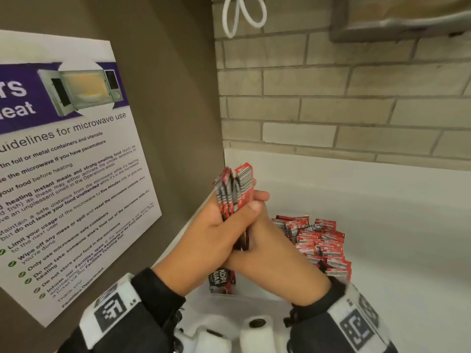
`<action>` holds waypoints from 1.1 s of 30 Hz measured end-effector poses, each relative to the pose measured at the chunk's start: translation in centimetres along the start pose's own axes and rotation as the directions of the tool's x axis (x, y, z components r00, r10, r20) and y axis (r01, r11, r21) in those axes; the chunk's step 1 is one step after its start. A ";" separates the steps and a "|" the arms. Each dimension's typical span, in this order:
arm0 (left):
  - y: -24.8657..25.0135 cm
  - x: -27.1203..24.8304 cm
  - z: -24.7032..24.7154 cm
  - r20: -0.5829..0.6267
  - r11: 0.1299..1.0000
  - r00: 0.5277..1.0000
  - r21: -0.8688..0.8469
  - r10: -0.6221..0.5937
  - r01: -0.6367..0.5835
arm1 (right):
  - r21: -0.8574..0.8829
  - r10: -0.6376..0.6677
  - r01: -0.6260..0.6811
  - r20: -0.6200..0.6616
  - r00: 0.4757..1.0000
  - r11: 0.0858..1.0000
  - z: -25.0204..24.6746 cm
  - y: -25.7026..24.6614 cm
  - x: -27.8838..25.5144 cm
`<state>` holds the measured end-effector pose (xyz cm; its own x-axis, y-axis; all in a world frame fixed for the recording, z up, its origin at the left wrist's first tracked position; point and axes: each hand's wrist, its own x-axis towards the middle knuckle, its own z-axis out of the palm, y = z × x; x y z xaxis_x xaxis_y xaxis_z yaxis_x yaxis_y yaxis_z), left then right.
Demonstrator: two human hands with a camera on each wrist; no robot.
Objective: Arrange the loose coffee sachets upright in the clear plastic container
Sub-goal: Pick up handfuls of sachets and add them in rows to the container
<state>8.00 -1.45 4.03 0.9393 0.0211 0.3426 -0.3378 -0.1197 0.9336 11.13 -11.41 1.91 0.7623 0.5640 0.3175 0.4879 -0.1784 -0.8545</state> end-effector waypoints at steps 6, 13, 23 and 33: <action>1.2 0.8 -0.8 -0.148 0.904 0.981 -0.425 -0.126 0.052 | -0.047 0.115 -0.115 0.001 0.993 0.992 -2.4 -1.7 -1.4; 0.8 0.8 -1.1 -0.089 0.825 0.963 -0.540 -0.255 0.169 | 0.322 0.135 -0.034 -0.296 0.946 0.946 -1.0 -0.3 0.0; 0.4 -0.3 -1.0 -0.163 0.879 0.965 -0.463 -0.207 0.110 | 0.337 0.103 0.034 -0.380 0.919 0.941 -0.5 -0.2 0.0; 0.8 0.4 -1.6 -0.296 0.844 0.933 -0.537 -0.202 0.012 | 0.119 -0.130 0.181 -0.346 0.929 0.976 -1.0 -0.5 -0.2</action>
<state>7.97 0.07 5.09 0.9270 0.3380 0.1623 -0.3060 0.4318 0.8485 11.17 -12.26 2.73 0.7920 0.2687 0.5483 0.5634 0.0243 -0.8258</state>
